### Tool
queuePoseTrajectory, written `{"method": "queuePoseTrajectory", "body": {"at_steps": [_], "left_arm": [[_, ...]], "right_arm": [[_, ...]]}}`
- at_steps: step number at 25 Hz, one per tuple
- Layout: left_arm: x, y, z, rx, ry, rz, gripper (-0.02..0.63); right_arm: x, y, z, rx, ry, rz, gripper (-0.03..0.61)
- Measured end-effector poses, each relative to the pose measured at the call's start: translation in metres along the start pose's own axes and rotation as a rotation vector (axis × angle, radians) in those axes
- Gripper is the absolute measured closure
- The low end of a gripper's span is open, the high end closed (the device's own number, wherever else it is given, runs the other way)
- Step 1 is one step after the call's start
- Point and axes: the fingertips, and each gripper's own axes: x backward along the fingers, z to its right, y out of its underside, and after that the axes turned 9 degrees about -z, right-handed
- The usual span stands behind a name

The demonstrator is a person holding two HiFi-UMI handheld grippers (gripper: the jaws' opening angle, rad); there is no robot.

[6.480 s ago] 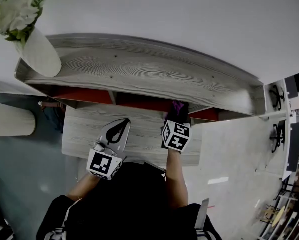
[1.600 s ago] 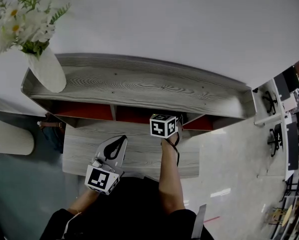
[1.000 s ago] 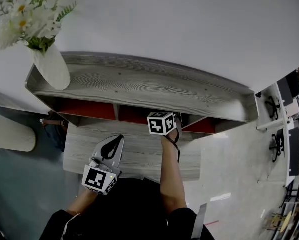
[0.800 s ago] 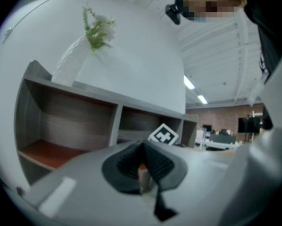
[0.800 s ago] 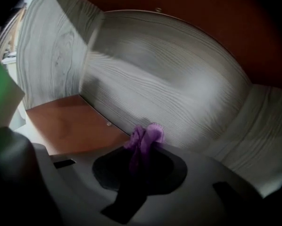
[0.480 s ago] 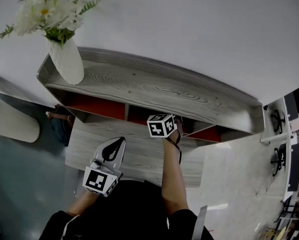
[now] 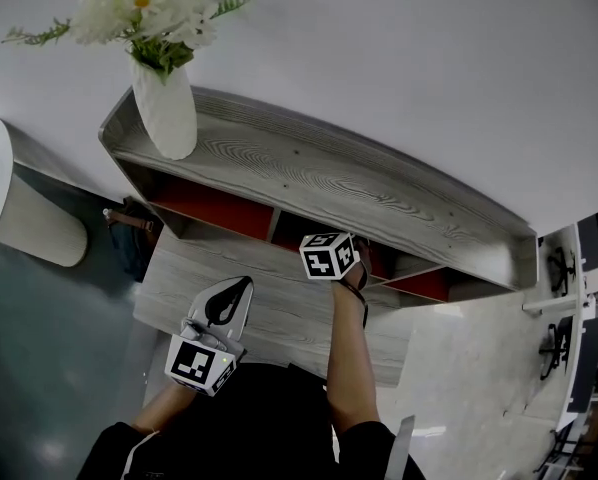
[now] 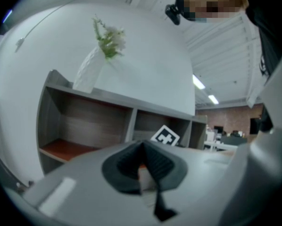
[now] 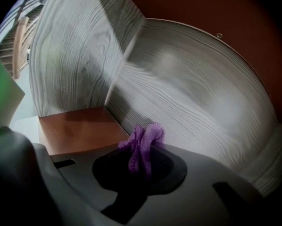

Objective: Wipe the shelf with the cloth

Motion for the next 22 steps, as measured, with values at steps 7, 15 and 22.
{"method": "queuePoseTrajectory", "body": {"at_steps": [7, 15, 22], "left_arm": [[0.010, 0.001, -0.003, 0.010, -0.035, 0.007, 0.615], [0.027, 0.004, -0.013, 0.026, -0.090, 0.012, 0.615], [0.039, 0.005, -0.016, 0.031, -0.123, 0.016, 0.615]], "right_arm": [[0.000, -0.013, -0.016, 0.058, -0.040, 0.036, 0.532], [0.002, -0.033, -0.039, 0.122, -0.101, 0.081, 0.532], [0.008, -0.047, -0.061, 0.190, -0.164, 0.127, 0.532]]}}
